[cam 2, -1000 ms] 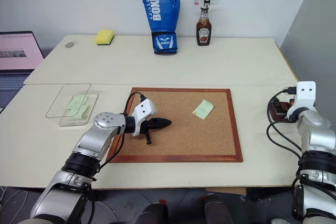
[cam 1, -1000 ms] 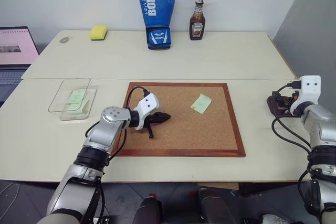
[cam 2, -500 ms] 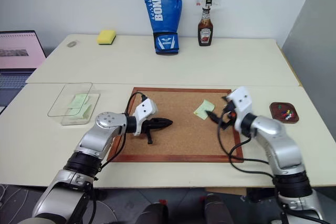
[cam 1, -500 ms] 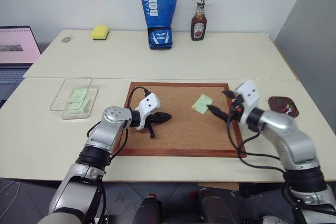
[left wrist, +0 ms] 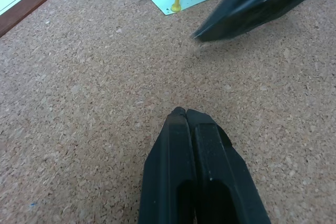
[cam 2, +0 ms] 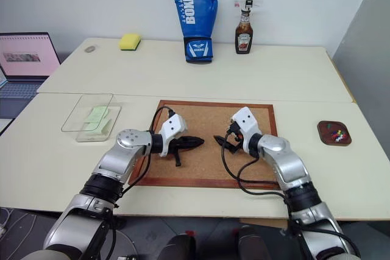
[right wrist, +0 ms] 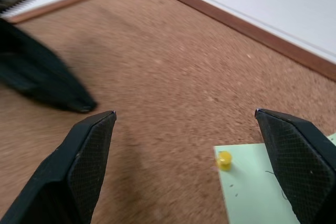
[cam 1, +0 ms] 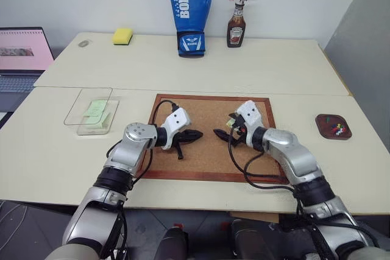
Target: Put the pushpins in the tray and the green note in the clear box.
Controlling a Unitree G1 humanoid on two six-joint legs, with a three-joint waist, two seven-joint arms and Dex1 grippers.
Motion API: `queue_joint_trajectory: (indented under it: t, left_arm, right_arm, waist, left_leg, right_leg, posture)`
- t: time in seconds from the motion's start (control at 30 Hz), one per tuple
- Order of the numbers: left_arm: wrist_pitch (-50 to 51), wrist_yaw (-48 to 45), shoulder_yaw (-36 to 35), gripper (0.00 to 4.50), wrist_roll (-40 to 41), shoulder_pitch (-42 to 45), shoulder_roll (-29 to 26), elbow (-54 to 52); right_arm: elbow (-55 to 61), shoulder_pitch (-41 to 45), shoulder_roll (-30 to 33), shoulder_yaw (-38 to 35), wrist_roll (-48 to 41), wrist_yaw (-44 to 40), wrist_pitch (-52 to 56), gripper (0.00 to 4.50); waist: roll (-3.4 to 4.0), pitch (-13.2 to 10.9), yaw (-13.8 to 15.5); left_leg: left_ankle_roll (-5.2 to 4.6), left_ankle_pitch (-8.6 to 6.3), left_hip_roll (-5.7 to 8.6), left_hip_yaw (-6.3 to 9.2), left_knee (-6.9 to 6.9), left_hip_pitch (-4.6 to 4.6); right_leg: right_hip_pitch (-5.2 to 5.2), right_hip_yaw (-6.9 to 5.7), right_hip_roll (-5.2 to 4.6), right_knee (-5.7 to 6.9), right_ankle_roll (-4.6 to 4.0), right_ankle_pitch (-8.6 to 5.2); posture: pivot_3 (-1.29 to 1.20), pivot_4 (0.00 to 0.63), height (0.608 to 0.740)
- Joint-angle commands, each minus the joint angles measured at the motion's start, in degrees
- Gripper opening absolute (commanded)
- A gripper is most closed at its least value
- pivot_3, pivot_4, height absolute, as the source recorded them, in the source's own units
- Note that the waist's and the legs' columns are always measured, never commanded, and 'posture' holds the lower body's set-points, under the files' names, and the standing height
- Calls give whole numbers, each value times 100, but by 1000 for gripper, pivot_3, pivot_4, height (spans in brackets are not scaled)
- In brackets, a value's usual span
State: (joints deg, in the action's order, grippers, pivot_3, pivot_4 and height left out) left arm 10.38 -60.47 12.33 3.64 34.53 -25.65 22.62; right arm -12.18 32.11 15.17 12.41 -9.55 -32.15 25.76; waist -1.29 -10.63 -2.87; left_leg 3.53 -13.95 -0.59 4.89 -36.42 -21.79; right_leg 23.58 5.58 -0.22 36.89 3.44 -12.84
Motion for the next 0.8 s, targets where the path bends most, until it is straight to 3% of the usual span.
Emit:
queue_joint_trajectory:
  t: [0.03, 0.13, 0.23, 0.8]
  left_arm:
    - [30, 11, 206, 0, -200, -74, -14, 77]
    - [56, 6, 181, 0, -191, -123, -60, 12]
    - [81, 9, 171, 0, -175, -175, -96, -48]
    - [119, 37, 190, 0, -169, -130, -74, -33]
  right_arm:
    - [-404, 217, -146, -184, 31, 16, -305, 4491]
    - [-642, 267, -184, -233, 84, 38, -446, 4491]
    - [-731, 281, -183, -329, 80, 26, -510, 4021]
    - [-309, -71, -205, -361, 162, -57, -458, 573]
  waist:
    - [0, 0, -2]
    - [0, 0, -10]
    - [0, 0, -21]
    - [0, 0, -42]
  left_leg:
    - [0, 0, 0, 0, 0, 0]
    - [0, 0, 0, -2, 0, 1]
    - [0, 0, 0, 0, 0, 2]
    - [0, 0, -1, 0, 1, 3]
  right_leg:
    - [0, 0, 0, 0, 0, 0]
    - [-1, 1, 0, 0, 3, 2]
    - [0, 1, 1, 3, 3, 2]
    - [0, 1, 2, 3, 7, 4]
  posture:
    - [0, 150, 740]
    - [0, 150, 740]
    - [0, 150, 740]
    - [0, 150, 740]
